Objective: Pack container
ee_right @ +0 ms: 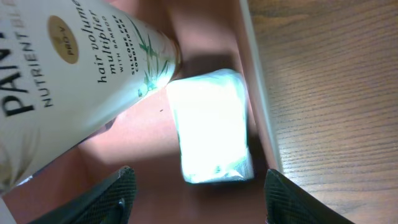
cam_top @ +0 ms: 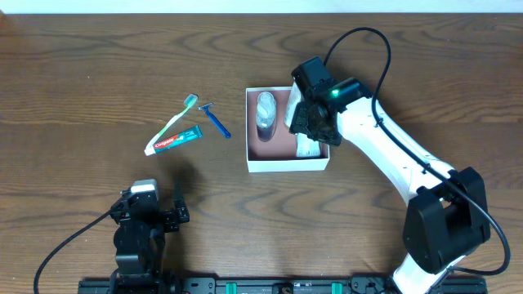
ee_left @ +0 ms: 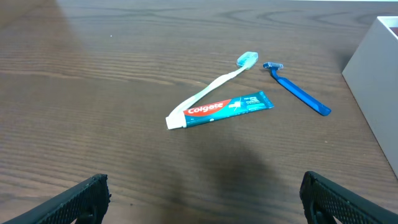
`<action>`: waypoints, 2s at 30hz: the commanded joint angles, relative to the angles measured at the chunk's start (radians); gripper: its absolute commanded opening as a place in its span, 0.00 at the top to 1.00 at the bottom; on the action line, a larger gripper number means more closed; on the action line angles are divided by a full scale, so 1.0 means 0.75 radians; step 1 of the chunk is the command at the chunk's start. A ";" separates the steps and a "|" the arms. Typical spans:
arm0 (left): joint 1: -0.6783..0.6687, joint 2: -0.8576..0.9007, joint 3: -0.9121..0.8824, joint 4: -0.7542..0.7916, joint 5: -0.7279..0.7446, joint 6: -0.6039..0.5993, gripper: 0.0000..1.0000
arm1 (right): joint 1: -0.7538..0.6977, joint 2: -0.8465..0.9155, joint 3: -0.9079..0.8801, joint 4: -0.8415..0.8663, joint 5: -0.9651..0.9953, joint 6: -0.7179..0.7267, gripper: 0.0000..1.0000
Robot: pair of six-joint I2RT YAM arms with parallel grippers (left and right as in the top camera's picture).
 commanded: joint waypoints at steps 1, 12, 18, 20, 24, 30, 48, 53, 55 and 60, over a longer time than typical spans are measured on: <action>0.005 -0.006 -0.022 -0.002 -0.005 -0.002 0.02 | 0.015 0.003 0.015 0.001 0.010 0.009 0.32; 0.005 -0.006 -0.022 -0.002 -0.005 -0.002 0.02 | -0.156 -0.130 0.015 -0.112 0.010 -0.065 0.24; 0.005 -0.006 -0.022 -0.002 -0.005 -0.002 0.02 | -0.380 -0.270 0.015 -0.176 0.016 -0.181 0.11; 0.005 -0.006 -0.022 -0.002 -0.005 -0.002 0.02 | -0.467 -0.307 0.015 -0.184 0.016 -0.226 0.06; 0.005 -0.006 -0.022 0.052 -0.004 -0.002 0.02 | -0.668 -0.344 0.015 -0.212 0.015 -0.308 0.01; 0.005 -0.006 -0.022 0.039 0.082 -0.034 0.02 | -0.870 -0.341 0.015 -0.272 0.010 -0.320 0.02; 0.007 1.109 0.799 -0.148 0.108 -0.117 0.02 | -0.950 -0.341 0.015 -0.286 0.010 -0.320 0.01; 0.007 1.561 1.193 -0.284 0.108 -0.106 0.02 | -0.950 -0.341 0.015 -0.286 0.010 -0.320 0.01; 0.007 1.677 1.277 -0.284 0.127 -0.108 0.02 | -0.950 -0.341 0.015 -0.286 0.010 -0.320 0.01; 0.007 1.829 1.319 -0.278 0.233 -0.056 0.02 | -0.950 -0.341 0.015 -0.286 0.010 -0.320 0.01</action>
